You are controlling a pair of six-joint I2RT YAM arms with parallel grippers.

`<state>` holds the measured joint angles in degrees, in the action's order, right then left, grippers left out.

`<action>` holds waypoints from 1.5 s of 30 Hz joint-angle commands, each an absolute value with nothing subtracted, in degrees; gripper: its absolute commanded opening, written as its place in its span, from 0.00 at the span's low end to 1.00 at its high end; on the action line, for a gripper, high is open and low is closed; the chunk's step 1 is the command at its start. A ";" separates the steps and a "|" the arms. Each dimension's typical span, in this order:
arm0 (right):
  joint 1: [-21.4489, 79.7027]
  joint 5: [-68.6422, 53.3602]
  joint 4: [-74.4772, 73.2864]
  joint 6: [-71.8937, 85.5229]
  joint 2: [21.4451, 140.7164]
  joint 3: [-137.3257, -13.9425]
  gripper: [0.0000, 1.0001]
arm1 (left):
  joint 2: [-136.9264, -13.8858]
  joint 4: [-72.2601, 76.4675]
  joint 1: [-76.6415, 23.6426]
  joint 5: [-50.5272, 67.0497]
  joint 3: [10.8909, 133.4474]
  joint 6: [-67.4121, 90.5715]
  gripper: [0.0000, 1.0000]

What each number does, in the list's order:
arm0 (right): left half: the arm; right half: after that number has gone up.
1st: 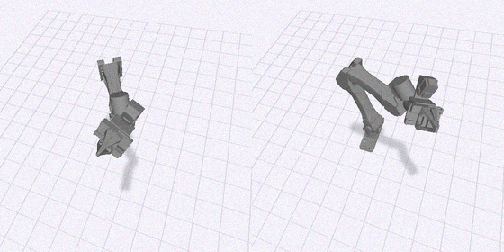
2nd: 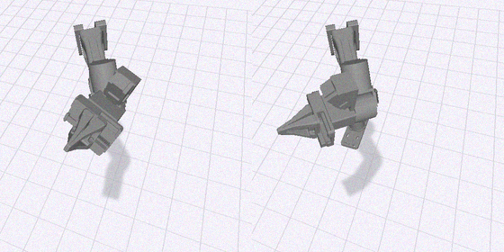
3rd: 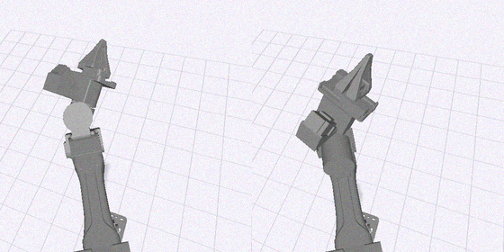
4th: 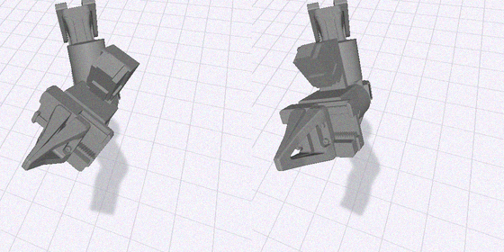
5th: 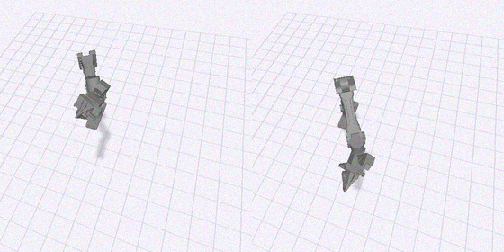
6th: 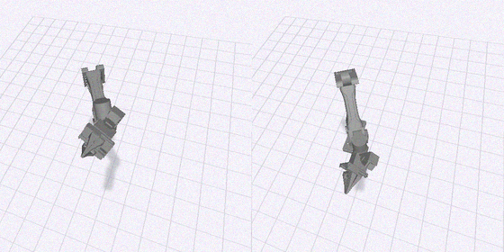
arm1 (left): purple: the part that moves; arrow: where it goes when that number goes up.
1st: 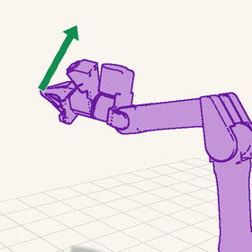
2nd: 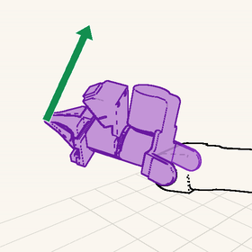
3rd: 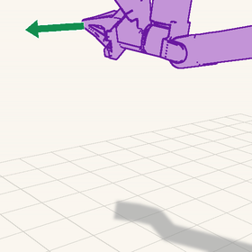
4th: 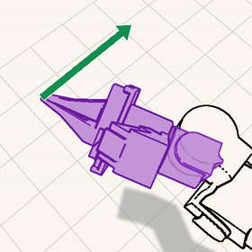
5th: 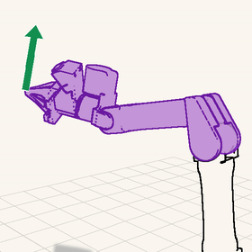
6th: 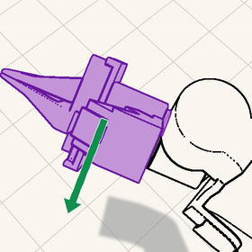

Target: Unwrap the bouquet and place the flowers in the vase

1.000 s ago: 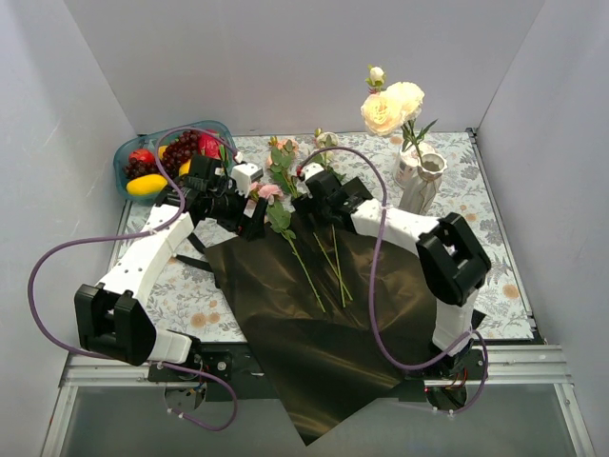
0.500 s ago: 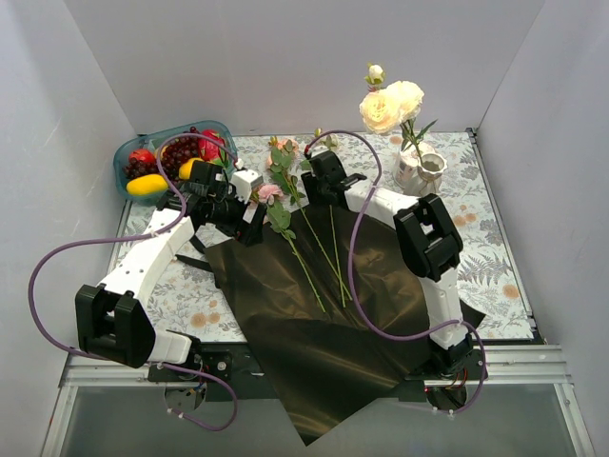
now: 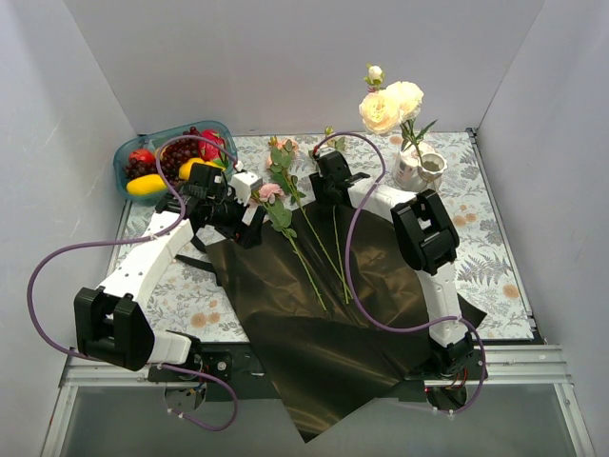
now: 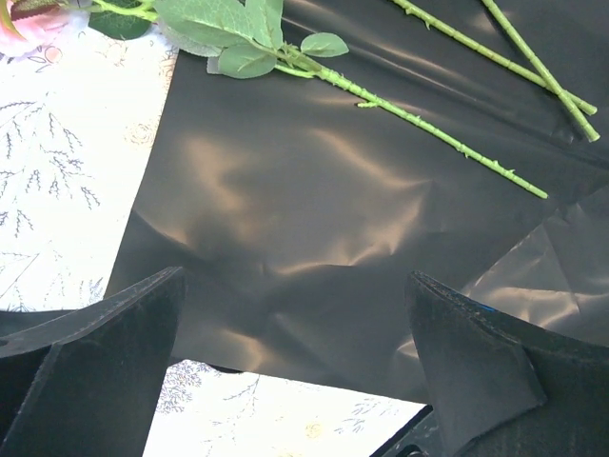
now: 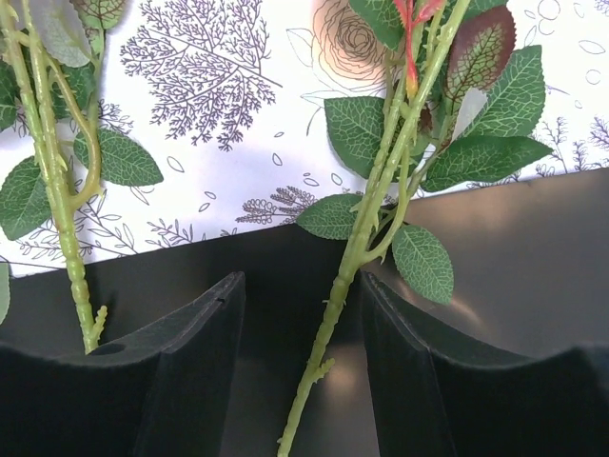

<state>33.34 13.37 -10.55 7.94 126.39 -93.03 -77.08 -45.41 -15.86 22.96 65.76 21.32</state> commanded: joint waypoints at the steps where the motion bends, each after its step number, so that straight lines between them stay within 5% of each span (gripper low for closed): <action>1: 33.49 12.75 -10.90 7.30 124.19 -93.87 0.59 | -74.45 -44.39 -15.56 22.85 64.34 20.57 0.98; 10: 33.13 13.18 -13.80 6.42 125.68 -98.44 0.57 | -74.62 -44.21 -15.56 22.68 64.42 20.39 0.98; 19: 32.52 11.86 -14.15 7.73 127.53 -97.21 0.33 | -73.83 -44.21 -15.56 21.36 63.72 19.34 0.98; 32: 32.52 11.87 -12.74 6.33 117.34 -95.62 0.55 | -73.39 -43.77 -15.38 21.88 62.67 18.98 0.98; 45: 32.08 13.89 -15.56 9.05 120.41 -94.30 0.52 | -73.83 -43.68 -15.38 21.88 62.93 18.81 0.98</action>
